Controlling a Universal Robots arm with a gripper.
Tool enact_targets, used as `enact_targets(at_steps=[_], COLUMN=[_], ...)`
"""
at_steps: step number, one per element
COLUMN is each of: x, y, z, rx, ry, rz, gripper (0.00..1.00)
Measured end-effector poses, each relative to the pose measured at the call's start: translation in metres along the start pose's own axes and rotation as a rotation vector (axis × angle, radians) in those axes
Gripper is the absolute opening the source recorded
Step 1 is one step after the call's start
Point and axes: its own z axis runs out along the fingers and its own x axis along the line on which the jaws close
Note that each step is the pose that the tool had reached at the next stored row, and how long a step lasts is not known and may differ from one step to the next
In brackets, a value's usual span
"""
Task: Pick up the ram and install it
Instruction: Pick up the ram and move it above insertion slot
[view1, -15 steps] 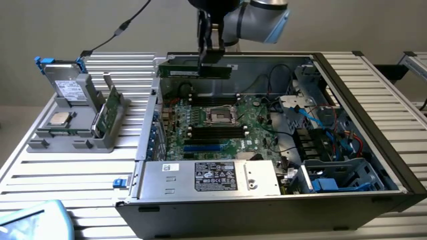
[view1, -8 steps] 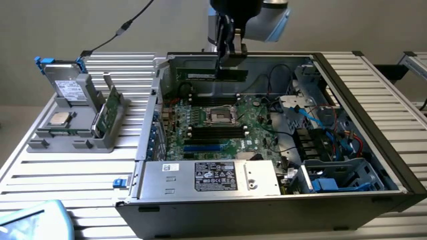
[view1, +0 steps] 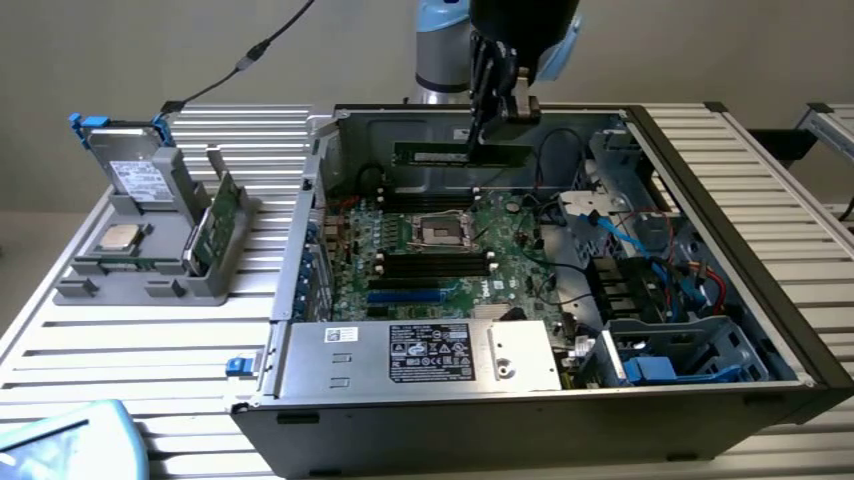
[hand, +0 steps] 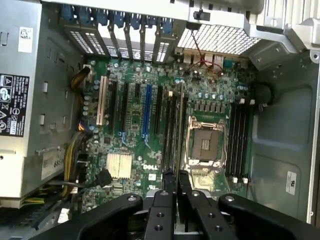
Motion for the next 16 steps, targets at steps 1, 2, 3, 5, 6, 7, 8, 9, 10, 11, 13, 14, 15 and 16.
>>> enact_targets(at_steps=[1, 2, 3, 5, 6, 7, 8, 9, 10, 11, 13, 14, 15, 16], x=[0.0, -0.001, -0.001, -0.002, -0.003, -0.003, -0.004, -0.004, -0.004, -0.005, -0.006, -0.006, -0.007, -0.008], y=[-0.0013, -0.0018, -0.0021, -0.0025, -0.0027, -0.0029, -0.003, -0.0032, -0.0032, -0.0034, -0.0032, -0.0029, -0.0024, -0.0018], z=[0.0013, 0.0025, 0.0038, 0.0063, 0.0076, 0.0089, 0.01, 0.0111, 0.0119, 0.0126, 0.0138, 0.0144, 0.0149, 0.0155], rx=[0.0, 0.0003, 0.0007, 0.0018, 0.0025, 0.0032, 0.004, 0.0052, 0.0072, 0.0104, 0.019, 0.0238, 0.0281, 0.0324], ry=[-0.0001, 0.0, 0.0001, 0.0, 0.0001, 0.0001, 0.0003, 0.0001, 0.0, 0.0, 0.0, 0.0002, 0.0005, 0.0007], rz=[0.0, 0.0, 0.0, 0.0, 0.0, 0.0, 0.0, 0.0, 0.001, 0.003, 0.008, 0.011, 0.012, 0.013], gripper=[0.14, 0.14, 0.14, 0.14, 0.14, 0.14, 0.14, 0.14, 0.14, 0.14, 0.14, 0.14, 0.14, 0.14])
